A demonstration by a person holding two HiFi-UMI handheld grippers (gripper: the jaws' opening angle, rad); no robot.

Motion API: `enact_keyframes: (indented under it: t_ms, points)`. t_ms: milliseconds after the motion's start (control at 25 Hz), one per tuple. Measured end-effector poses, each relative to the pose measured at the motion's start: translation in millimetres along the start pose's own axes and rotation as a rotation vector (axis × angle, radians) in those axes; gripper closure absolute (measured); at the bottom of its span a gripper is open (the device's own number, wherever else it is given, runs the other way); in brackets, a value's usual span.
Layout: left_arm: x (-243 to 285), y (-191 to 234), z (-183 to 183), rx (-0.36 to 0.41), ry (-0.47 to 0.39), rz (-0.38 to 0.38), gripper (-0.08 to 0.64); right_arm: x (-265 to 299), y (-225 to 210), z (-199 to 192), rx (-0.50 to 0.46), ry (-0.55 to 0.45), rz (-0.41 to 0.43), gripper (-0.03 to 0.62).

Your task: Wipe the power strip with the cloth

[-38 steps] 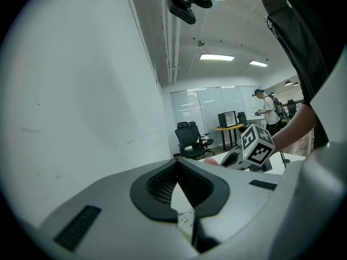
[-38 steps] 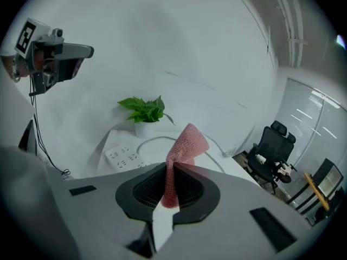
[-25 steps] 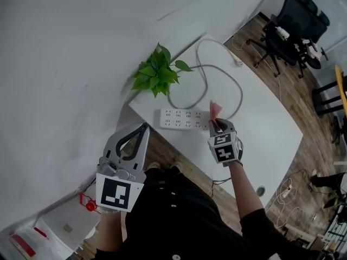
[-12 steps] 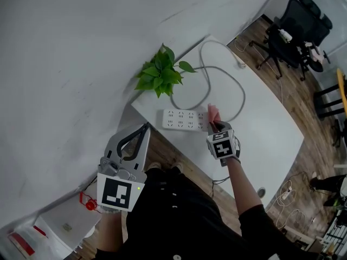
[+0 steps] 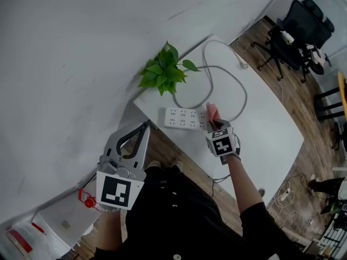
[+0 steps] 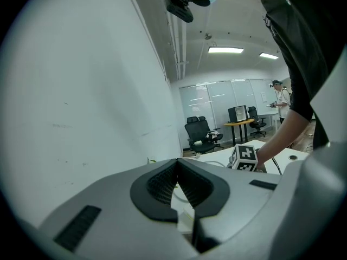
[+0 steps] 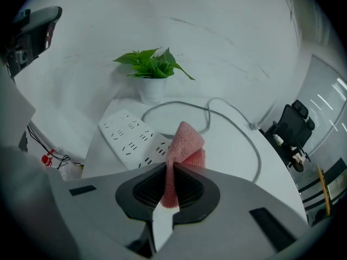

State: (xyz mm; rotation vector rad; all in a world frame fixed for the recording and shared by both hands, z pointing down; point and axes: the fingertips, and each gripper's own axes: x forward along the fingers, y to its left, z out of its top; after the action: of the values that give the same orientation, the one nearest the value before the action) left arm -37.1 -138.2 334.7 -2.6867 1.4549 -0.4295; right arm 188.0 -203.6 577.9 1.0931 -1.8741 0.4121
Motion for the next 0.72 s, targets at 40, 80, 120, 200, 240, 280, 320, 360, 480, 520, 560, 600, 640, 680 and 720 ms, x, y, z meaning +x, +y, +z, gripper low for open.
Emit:
enact_keyframes:
  t_ms: [40,80,120,200,240,280,320,360,480,520,560,600,640,680,720]
  points:
    - [-0.9,1.3,-0.5,-0.001,0.002,0.004,0.546,0.7,2.3,0.6,0.001,0.004,0.005,0.545]
    - [-1.7,2.6,-0.9,-0.002,0.003,0.007,0.546,1.6,4.5,1.9,-0.002,0.005,0.01,0.545]
    - [-2.4,3.7,-1.2,-0.002,0.004,0.01,0.546,2.9,6.6,4.1,-0.01,0.004,0.015,0.545]
    - [-3.7,5.6,-1.8,-0.002,0.005,0.014,0.546,6.6,10.5,9.6,-0.042,-0.004,0.024,0.545]
    - [-4.5,6.4,-2.0,-0.002,0.004,0.016,0.546,7.9,13.2,12.2,-0.054,-0.006,0.029,0.545]
    - [-5.2,7.1,-2.0,-0.003,0.003,0.019,0.546,8.6,16.2,14.7,-0.063,-0.006,0.034,0.545]
    - [-6.0,8.0,-2.0,-0.003,0.002,0.022,0.546,9.2,19.0,17.2,-0.074,-0.006,0.039,0.544]
    - [-6.8,9.0,-2.2,-0.003,0.002,0.025,0.546,9.7,21.9,19.6,-0.085,-0.003,0.045,0.545]
    - [-9.7,12.2,-4.6,-0.011,0.01,0.036,0.546,11.5,33.2,28.1,-0.108,-0.001,0.065,0.545]
    - [-10.7,13.2,-5.5,-0.011,0.013,0.039,0.546,12.5,37.4,31.3,-0.116,-0.004,0.073,0.545]
    - [-11.6,14.0,-6.0,-0.011,0.013,0.042,0.546,13.7,41.5,34.2,-0.124,-0.006,0.08,0.545]
    - [-12.4,14.8,-6.4,-0.012,0.012,0.045,0.546,15.1,45.6,37.2,-0.133,-0.008,0.087,0.545]
    - [-13.2,15.4,-6.7,-0.011,0.011,0.048,0.546,16.5,49.7,40.2,-0.142,-0.011,0.094,0.545]
    - [-14.0,16.0,-6.9,-0.01,0.01,0.051,0.546,17.9,53.9,43.1,-0.151,-0.014,0.101,0.544]
    - [-14.9,16.6,-6.9,-0.008,0.008,0.053,0.546,19.1,58.1,46.0,-0.16,-0.016,0.108,0.544]
